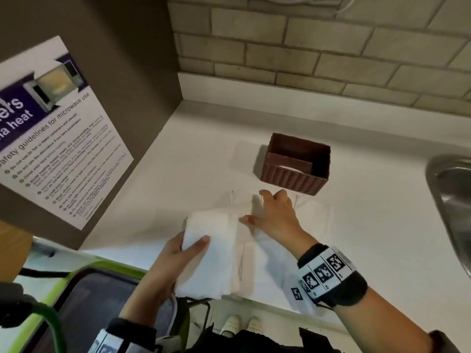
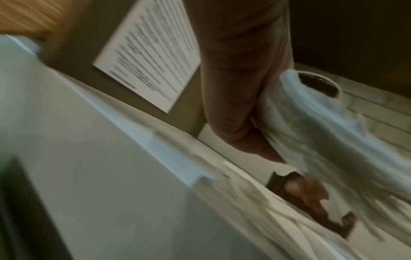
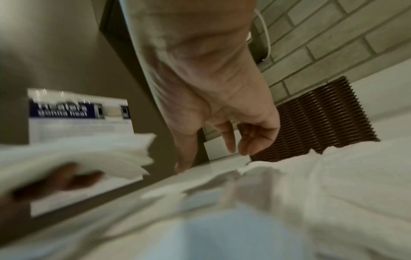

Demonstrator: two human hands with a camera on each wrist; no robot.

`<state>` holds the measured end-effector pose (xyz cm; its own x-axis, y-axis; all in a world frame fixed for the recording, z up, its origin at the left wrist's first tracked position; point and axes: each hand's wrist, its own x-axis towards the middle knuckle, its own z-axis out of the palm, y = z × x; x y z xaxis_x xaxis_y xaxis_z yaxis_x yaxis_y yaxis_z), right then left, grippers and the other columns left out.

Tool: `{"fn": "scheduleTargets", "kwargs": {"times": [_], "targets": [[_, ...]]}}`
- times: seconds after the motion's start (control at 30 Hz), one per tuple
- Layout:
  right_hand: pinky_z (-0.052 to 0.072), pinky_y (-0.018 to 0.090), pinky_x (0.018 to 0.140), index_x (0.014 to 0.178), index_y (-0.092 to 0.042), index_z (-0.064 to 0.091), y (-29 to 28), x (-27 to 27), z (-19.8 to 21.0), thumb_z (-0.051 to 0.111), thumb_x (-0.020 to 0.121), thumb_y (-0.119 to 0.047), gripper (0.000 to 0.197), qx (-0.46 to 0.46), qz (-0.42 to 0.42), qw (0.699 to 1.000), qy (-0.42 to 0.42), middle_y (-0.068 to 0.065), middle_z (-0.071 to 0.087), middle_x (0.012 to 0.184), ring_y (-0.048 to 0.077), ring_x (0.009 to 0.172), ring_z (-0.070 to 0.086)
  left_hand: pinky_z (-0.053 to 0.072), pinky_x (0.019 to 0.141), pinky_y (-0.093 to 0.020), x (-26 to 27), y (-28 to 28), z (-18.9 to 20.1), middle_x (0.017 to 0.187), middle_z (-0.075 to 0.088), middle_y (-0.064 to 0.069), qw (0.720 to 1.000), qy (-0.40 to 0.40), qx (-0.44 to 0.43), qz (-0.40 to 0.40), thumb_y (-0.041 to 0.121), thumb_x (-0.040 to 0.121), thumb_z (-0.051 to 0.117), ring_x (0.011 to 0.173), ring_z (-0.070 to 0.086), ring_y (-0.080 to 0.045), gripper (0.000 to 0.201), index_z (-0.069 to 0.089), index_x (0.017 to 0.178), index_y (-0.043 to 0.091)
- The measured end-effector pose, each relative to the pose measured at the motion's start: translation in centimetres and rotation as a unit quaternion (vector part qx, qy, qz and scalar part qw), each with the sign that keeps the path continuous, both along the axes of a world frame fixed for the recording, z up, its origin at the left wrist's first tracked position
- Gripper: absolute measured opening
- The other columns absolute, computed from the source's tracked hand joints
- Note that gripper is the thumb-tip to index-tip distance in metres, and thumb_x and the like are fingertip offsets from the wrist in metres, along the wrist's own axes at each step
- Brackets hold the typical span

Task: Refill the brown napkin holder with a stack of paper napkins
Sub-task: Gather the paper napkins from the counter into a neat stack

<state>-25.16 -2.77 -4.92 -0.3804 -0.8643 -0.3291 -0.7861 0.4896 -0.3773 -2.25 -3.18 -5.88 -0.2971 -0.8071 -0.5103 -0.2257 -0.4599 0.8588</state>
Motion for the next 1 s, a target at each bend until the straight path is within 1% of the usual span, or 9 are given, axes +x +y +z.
{"fn": "scheduleTargets", "kwargs": {"times": [0.13,0.33,0.43,0.5,0.63,0.73,0.83,0.93,1.0], "targets": [[0.037,0.042,0.102,0.132,-0.019,0.043,-1.5,-0.3,-1.7,0.075,0.065,-0.058,0.084,0.054,0.027,0.998,0.032,0.013,0.035,0.128,0.032,0.120,0.036,0.057,0.064,-0.038,2.5,-0.3,0.1,0.095,0.073,-0.013,0.998,0.011,0.014,0.067,0.029,0.090,0.065,0.083,0.069,-0.033,0.022,0.065,0.106,0.015],[0.033,0.038,0.106,0.133,-0.026,0.049,-2.4,-1.1,-2.5,0.076,0.063,-0.058,0.081,0.064,0.043,0.997,0.016,0.008,0.035,0.131,0.029,0.125,0.032,0.056,0.057,-0.035,4.2,-0.3,0.4,0.093,0.071,-0.012,0.994,0.022,0.025,0.101,0.026,0.093,0.061,0.080,0.067,-0.031,0.015,0.064,0.103,0.017],[0.039,0.028,0.088,0.091,-0.027,0.060,-2.0,-1.5,-1.3,0.077,0.073,-0.041,0.028,-0.043,0.037,0.995,-0.078,0.004,0.050,0.113,0.023,0.110,0.045,0.055,0.056,-0.034,4.8,-0.5,0.1,0.096,0.070,-0.014,0.993,0.022,0.023,0.113,0.028,0.092,0.062,0.082,0.067,-0.033,0.017,0.064,0.105,0.017],[0.037,0.023,0.068,0.074,-0.023,0.055,-1.2,-2.4,0.4,0.078,0.077,-0.029,0.023,-0.128,0.013,0.962,-0.242,0.000,0.055,0.089,0.016,0.085,0.050,0.055,0.052,-0.032,5.1,-0.7,-0.1,0.095,0.069,-0.014,0.992,0.020,0.026,0.120,0.027,0.092,0.061,0.081,0.066,-0.032,0.014,0.064,0.102,0.017],[0.050,0.036,0.076,0.088,-0.019,0.065,1.4,-4.7,5.4,0.074,0.081,-0.024,0.013,-0.172,-0.002,0.906,-0.386,0.003,0.067,0.091,0.020,0.085,0.063,0.054,0.054,-0.034,5.6,-0.9,-0.6,0.098,0.068,-0.017,0.991,0.024,0.030,0.132,0.028,0.092,0.061,0.083,0.065,-0.034,0.018,0.063,0.105,0.015],[0.057,0.032,0.079,0.102,-0.007,0.065,3.3,-6.7,7.4,0.069,0.084,-0.020,0.023,-0.117,0.049,0.900,-0.416,0.006,0.074,0.096,0.019,0.090,0.070,0.054,0.059,-0.037,5.5,-1.1,-1.0,0.102,0.067,-0.019,0.990,0.023,0.040,0.134,0.030,0.091,0.062,0.086,0.064,-0.037,0.027,0.062,0.112,0.013],[0.054,0.023,0.078,0.098,-0.017,0.068,3.6,-7.3,6.1,0.068,0.088,-0.022,0.012,0.013,0.114,0.934,-0.338,-0.007,0.074,0.092,0.012,0.090,0.070,0.056,0.054,-0.037,5.0,-1.2,-0.8,0.103,0.067,-0.018,0.991,0.025,0.046,0.122,0.031,0.091,0.063,0.088,0.064,-0.037,0.026,0.062,0.112,0.014],[0.044,0.027,0.098,0.121,-0.024,0.062,2.6,-6.4,2.9,0.068,0.085,-0.039,0.039,0.106,0.183,0.960,-0.183,-0.014,0.061,0.117,0.013,0.112,0.059,0.056,0.053,-0.035,4.4,-1.0,-0.5,0.104,0.068,-0.017,0.993,0.029,0.045,0.108,0.035,0.086,0.069,0.088,0.065,-0.036,0.033,0.063,0.112,0.015],[0.040,0.026,0.102,0.135,-0.020,0.052,1.7,-5.3,1.8,0.066,0.087,-0.038,0.053,0.120,0.179,0.965,-0.148,-0.009,0.053,0.127,0.015,0.120,0.053,0.055,0.058,-0.036,4.3,-0.9,-0.5,0.106,0.068,-0.018,0.993,0.029,0.045,0.105,0.038,0.082,0.071,0.090,0.065,-0.036,0.040,0.063,0.114,0.013]]}}
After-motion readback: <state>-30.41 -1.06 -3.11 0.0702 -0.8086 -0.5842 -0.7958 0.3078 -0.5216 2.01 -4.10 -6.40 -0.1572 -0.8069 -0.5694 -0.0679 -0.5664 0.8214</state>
